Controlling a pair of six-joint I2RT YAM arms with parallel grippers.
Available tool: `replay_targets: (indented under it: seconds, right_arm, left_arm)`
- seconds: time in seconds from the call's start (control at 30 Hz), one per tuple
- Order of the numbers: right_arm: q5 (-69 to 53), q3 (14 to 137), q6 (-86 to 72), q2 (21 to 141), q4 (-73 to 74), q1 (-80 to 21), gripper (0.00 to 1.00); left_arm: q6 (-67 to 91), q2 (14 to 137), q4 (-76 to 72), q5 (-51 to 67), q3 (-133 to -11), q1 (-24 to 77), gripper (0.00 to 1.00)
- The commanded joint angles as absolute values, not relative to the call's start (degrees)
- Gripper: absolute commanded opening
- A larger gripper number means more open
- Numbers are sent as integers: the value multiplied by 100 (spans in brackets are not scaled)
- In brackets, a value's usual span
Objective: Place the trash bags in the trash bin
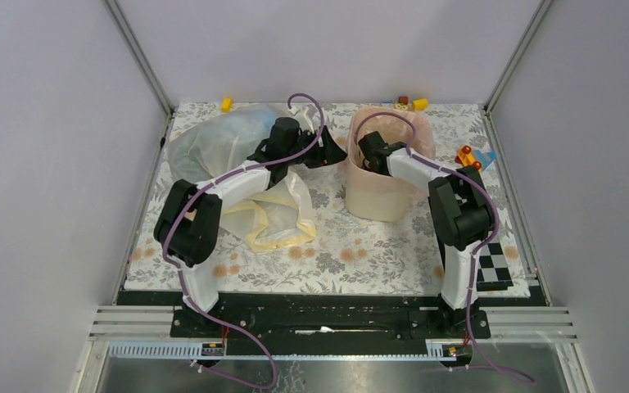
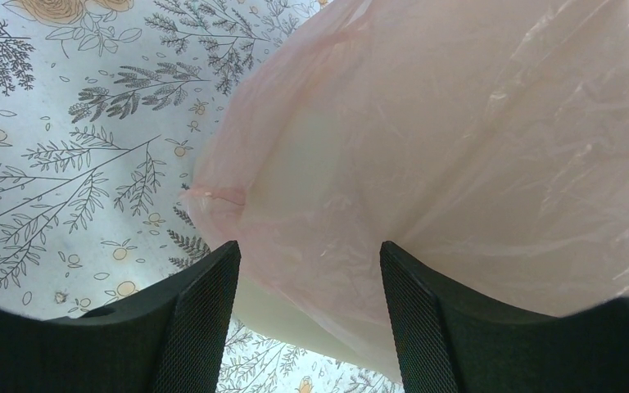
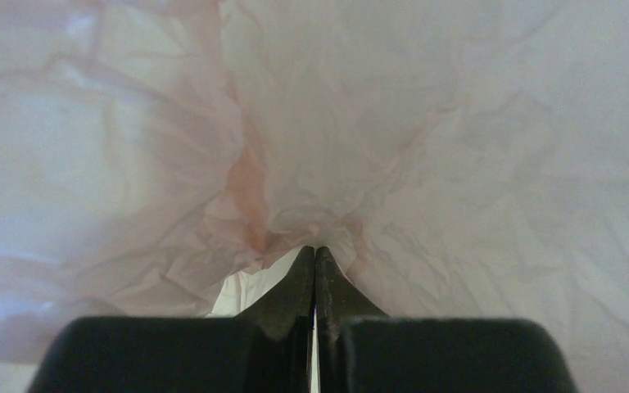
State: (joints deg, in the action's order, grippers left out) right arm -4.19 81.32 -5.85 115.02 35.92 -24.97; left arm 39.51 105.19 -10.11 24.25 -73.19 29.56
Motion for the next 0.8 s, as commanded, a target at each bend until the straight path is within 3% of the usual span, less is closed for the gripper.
replay_targets:
  seconds: [0.0,0.33,0.77]
  right_arm:
    - [-439,8258,-673,11504,3905,-2485,0]
    - [-36,8156,-747,10471,3802,-2485,0]
    - [383,8300,-805,10343,3728,-2487,0]
  left_arm:
    - [3973,10632,-1219,2702,-7608,3023,66]
    - [3927,10674,-1149,2664,-7672,3023,66]
    - [3902,10686,-1109,2647,-7686,3023,66]
